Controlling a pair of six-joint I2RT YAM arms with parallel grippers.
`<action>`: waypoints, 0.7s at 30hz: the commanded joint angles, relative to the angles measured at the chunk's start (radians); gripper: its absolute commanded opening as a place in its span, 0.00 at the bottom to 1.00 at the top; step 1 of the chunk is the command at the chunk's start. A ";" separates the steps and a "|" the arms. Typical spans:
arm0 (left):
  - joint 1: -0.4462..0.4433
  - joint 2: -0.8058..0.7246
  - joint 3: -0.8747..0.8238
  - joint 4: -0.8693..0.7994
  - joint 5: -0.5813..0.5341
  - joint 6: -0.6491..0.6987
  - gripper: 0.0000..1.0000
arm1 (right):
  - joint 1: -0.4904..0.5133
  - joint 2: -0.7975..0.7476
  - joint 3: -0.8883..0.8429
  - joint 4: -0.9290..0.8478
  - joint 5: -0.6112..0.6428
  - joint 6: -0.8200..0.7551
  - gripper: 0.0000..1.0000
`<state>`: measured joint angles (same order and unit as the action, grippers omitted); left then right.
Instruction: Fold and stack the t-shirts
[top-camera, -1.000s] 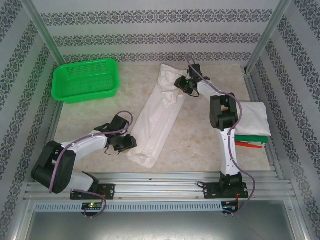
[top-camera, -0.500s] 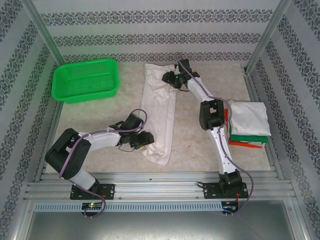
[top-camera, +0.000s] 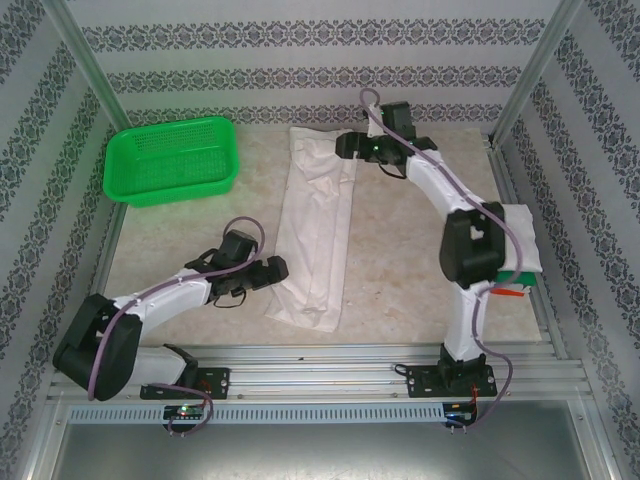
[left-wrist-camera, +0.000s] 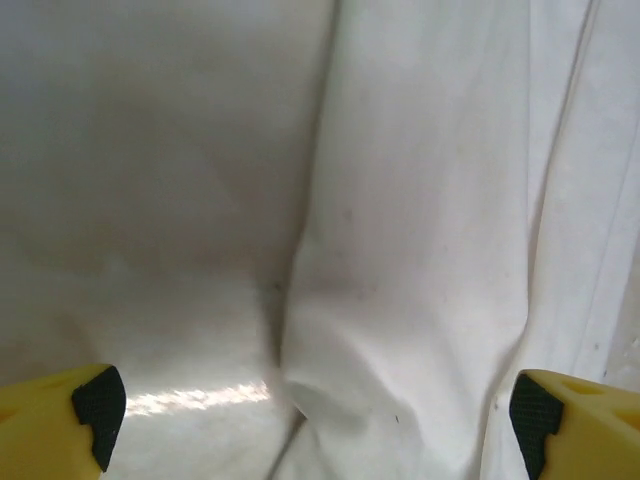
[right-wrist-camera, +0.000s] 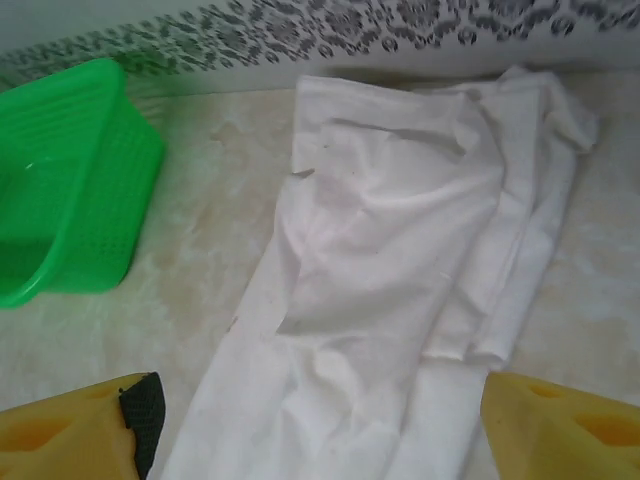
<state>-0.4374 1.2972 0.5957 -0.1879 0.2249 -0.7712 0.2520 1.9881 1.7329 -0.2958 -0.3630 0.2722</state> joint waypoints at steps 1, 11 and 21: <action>0.087 -0.021 0.030 -0.026 -0.036 0.115 1.00 | 0.029 -0.133 -0.211 0.137 0.029 -0.145 0.84; 0.302 0.028 0.148 0.036 0.051 0.253 1.00 | 0.372 -0.508 -0.713 0.094 0.202 -0.657 0.86; 0.339 0.069 0.178 0.062 0.082 0.264 1.00 | 0.784 -0.439 -0.789 0.041 0.251 -0.751 0.80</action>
<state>-0.1123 1.3502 0.7582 -0.1604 0.2844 -0.5297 0.9867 1.5070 0.9321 -0.2375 -0.1596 -0.4362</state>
